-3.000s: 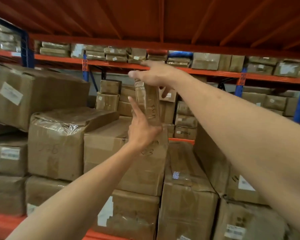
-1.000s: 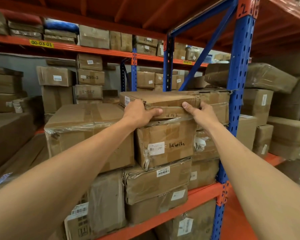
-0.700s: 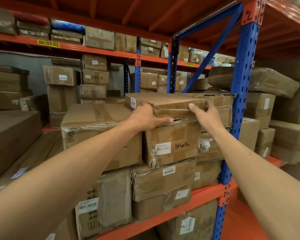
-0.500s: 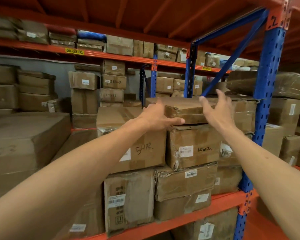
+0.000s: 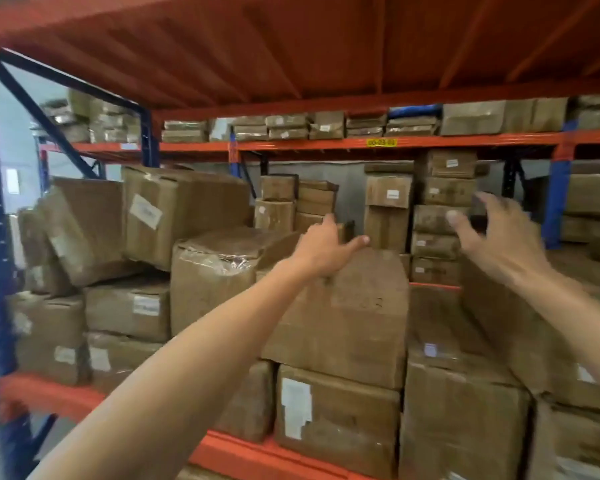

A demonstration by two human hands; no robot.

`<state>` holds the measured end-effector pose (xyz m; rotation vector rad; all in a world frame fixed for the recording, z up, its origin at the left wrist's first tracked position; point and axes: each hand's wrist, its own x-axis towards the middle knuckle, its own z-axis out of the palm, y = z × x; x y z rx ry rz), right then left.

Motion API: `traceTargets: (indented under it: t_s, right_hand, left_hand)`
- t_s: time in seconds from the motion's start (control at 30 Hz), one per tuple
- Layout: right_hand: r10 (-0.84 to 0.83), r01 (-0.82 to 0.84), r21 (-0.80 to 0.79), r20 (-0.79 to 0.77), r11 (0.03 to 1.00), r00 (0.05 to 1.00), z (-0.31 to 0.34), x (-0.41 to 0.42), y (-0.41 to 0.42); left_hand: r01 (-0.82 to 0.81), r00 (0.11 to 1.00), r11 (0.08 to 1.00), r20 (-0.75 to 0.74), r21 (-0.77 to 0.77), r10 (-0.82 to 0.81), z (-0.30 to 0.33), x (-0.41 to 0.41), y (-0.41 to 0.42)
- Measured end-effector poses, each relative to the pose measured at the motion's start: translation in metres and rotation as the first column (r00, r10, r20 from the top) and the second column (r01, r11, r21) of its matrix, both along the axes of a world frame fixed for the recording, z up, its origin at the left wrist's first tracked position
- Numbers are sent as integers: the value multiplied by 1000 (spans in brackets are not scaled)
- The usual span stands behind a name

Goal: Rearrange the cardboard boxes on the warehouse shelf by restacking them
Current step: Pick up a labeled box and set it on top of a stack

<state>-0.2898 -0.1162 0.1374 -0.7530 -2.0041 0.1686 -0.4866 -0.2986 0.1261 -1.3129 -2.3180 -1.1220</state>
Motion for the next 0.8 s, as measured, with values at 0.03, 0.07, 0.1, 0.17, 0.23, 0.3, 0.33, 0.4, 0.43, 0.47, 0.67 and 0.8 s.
traceTargets:
  t_s: [0.03, 0.07, 0.1, 0.17, 0.23, 0.3, 0.33, 0.4, 0.43, 0.47, 0.67, 0.8]
  right_hand:
    - [42, -42, -6, 19, 999, 999, -2, -25, -14]
    - [82, -81, -14, 31, 997, 996, -5, -50, -29]
    - [124, -123, -19, 45, 992, 991, -8, -75, -42]
    - [205, -203, -36, 56, 979, 977, -12, -121, -70]
    - [271, -267, -52, 68, 962, 960, -14, -163, -99]
    - [327, -323, -63, 81, 944, 942, -14, -200, -126]
    - [358, -353, -68, 85, 933, 930, -14, -218, -137]
    - [413, -404, -89, 117, 910, 903, -12, -250, -156]
    - [439, -427, -111, 137, 898, 888, -10, -265, -164]
    - [463, -446, -134, 155, 885, 873, -7, -279, -172]
    - [583, -540, -233, 194, 809, 789, 30, -354, -202]
    - [630, -579, -259, 200, 773, 751, 54, -404, -216]
  left_hand:
    - [-42, 999, 999, 13, 4, 42, -4, -26, -19]
    - [-78, 997, 997, 28, 11, 77, -8, -49, -38]
    - [-119, 992, 993, 43, 16, 118, -11, -70, -57]
    - [-199, 977, 980, 80, 22, 196, -17, -106, -93]
    - [-256, 961, 966, 120, 41, 250, -22, -141, -126]
    - [-292, 941, 952, 205, 88, 270, -26, -172, -155]
    - [-308, 925, 944, 267, 116, 268, -28, -187, -166]
    - [-351, 871, 920, 422, 174, 252, -34, -216, -186]
    - [-376, 832, 902, 506, 212, 228, -37, -230, -193]
    - [-397, 790, 882, 585, 255, 186, -40, -245, -198]
    - [-489, 597, 766, 800, 417, -54, -58, -309, -203]
    - [-470, 550, 720, 807, 510, -213, -67, -338, -193]
